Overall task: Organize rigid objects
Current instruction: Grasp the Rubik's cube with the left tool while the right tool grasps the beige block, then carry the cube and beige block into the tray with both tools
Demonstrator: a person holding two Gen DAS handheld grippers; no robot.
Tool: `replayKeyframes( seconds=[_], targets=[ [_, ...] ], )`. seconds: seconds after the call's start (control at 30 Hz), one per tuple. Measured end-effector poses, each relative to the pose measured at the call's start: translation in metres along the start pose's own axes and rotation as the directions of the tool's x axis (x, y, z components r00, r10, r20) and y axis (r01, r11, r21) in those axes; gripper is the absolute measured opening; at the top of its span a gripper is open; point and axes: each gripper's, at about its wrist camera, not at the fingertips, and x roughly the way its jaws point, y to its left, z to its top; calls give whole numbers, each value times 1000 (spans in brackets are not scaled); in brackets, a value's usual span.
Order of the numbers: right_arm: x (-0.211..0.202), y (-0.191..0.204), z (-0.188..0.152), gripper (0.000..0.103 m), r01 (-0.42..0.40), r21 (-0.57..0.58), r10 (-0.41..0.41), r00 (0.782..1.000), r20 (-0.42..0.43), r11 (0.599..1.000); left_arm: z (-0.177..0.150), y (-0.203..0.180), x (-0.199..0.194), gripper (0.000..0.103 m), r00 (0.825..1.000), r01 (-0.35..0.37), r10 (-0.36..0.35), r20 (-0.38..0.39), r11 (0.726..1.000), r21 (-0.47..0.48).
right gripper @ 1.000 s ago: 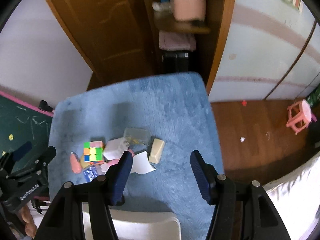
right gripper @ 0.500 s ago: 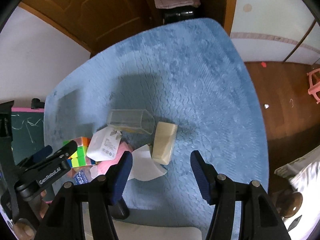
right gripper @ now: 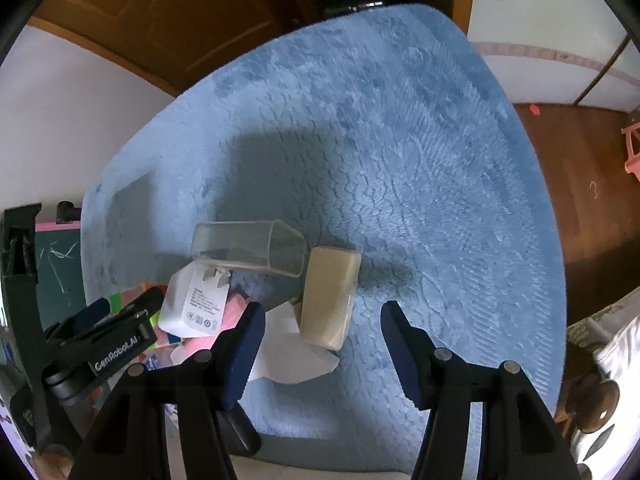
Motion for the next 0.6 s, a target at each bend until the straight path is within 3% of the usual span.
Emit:
replayKeyframes(
  seconds=[0.1, 0.2, 0.4, 0.47, 0.6],
  targets=[
    [9, -1, 3, 60, 7, 16, -7, 1000, -14, 1000, -1, 8, 2, 77, 998, 63, -63, 0, 998, -24],
    [21, 0, 6, 48, 16, 16, -15, 999, -35, 1000, 0, 13, 6, 63, 992, 127, -127, -17, 991, -35],
    [31, 7, 7, 41, 26, 10, -25, 999, -40, 1000, -5, 14, 6, 62, 990, 138, -137, 11, 990, -19],
    [31, 10, 7, 29, 36, -2, -36, 999, -34, 999, -10, 14, 3, 62, 990, 140, -139, 23, 990, -13],
    [31, 12, 3, 28, 28, -1, -28, 999, -39, 1000, -25, 22, -9, 61, 989, 138, -137, 60, 990, -15]
  ],
)
